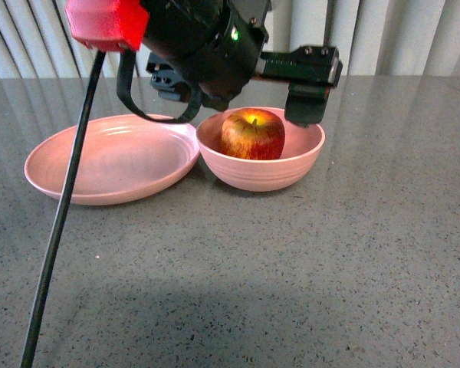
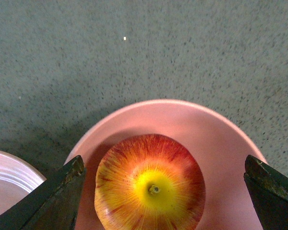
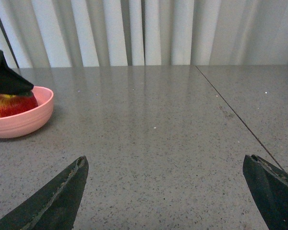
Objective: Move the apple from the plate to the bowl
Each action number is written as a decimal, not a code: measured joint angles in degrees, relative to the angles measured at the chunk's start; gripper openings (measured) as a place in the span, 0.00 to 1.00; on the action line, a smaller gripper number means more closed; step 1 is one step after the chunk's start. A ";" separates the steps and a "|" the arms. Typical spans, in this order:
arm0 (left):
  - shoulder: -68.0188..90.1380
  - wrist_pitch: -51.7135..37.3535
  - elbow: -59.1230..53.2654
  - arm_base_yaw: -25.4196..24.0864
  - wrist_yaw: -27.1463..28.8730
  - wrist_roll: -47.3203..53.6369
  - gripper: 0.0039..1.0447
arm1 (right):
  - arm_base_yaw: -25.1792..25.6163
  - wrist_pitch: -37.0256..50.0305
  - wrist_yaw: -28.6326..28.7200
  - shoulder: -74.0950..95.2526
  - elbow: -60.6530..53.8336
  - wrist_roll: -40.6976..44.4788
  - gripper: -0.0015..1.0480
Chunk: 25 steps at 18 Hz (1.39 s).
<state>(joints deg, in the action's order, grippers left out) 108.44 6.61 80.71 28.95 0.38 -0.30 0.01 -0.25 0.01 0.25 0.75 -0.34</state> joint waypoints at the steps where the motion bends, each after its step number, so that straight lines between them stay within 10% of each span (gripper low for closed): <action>1: -1.20 -0.46 0.07 0.00 -0.28 -0.24 0.94 | 0.00 0.02 0.00 0.00 0.00 0.00 0.94; 17: -39.87 -14.99 -17.29 -8.57 7.34 0.28 0.94 | 0.00 0.00 0.00 0.00 0.00 0.02 0.94; 20: -45.03 -19.10 -28.89 -9.97 16.55 0.35 0.68 | 0.00 0.00 -0.02 0.00 0.02 0.00 0.94; 23: -54.27 -26.25 -43.69 -15.58 14.40 0.31 0.38 | 0.00 0.00 0.00 0.00 0.00 0.00 0.94; 25: -63.21 -31.54 -60.70 -20.59 8.50 0.31 0.01 | 0.00 0.02 0.00 0.00 0.00 0.00 0.94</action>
<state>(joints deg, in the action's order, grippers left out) 45.23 -24.93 20.01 8.36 8.88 0.01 0.01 -0.23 0.01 0.25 0.75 -0.34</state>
